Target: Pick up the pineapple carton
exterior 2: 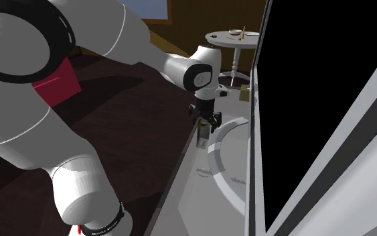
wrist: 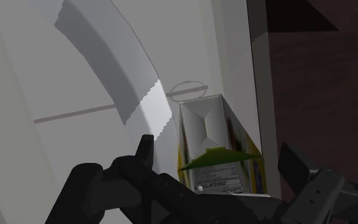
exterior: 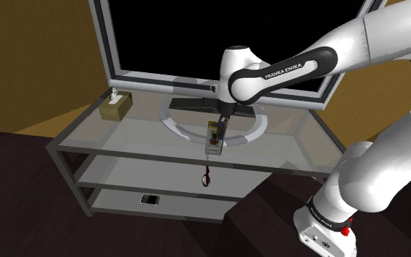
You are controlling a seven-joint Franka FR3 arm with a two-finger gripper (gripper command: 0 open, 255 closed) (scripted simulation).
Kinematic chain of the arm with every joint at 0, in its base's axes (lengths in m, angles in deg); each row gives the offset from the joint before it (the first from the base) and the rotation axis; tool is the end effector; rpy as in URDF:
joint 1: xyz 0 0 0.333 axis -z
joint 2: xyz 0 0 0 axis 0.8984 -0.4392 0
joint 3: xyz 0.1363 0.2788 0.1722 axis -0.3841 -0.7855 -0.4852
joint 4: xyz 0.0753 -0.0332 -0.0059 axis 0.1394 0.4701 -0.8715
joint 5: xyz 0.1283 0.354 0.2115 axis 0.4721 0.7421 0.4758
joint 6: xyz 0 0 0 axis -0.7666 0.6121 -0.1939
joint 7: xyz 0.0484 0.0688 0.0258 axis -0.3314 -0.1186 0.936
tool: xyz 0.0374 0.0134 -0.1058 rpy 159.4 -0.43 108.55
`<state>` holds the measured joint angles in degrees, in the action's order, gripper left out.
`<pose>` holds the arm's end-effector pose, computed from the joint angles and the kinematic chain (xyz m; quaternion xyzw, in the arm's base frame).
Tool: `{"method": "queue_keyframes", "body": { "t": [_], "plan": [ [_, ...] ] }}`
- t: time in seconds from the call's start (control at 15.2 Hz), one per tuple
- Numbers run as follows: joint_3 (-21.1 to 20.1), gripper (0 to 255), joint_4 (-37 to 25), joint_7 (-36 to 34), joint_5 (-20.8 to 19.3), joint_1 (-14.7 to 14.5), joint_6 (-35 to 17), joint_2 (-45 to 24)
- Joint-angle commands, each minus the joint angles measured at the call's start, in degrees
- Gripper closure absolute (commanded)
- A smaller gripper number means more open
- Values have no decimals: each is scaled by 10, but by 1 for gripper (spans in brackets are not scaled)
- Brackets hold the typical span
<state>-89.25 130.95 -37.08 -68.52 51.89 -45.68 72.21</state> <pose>0.4715 0.1361 0.4039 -0.9573 -0.2889 0.0113 0.0008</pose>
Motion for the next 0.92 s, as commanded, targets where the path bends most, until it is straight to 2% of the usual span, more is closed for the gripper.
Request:
{"method": "queue_keyframes", "body": {
  "t": [0.0,0.59,0.86],
  "plan": [
    [0,255,2,0,0,0,-3,0],
    [1,255,2,1,0,1,-4,-1],
    [1,255,-16,2,0,0,29,14]
  ]
}}
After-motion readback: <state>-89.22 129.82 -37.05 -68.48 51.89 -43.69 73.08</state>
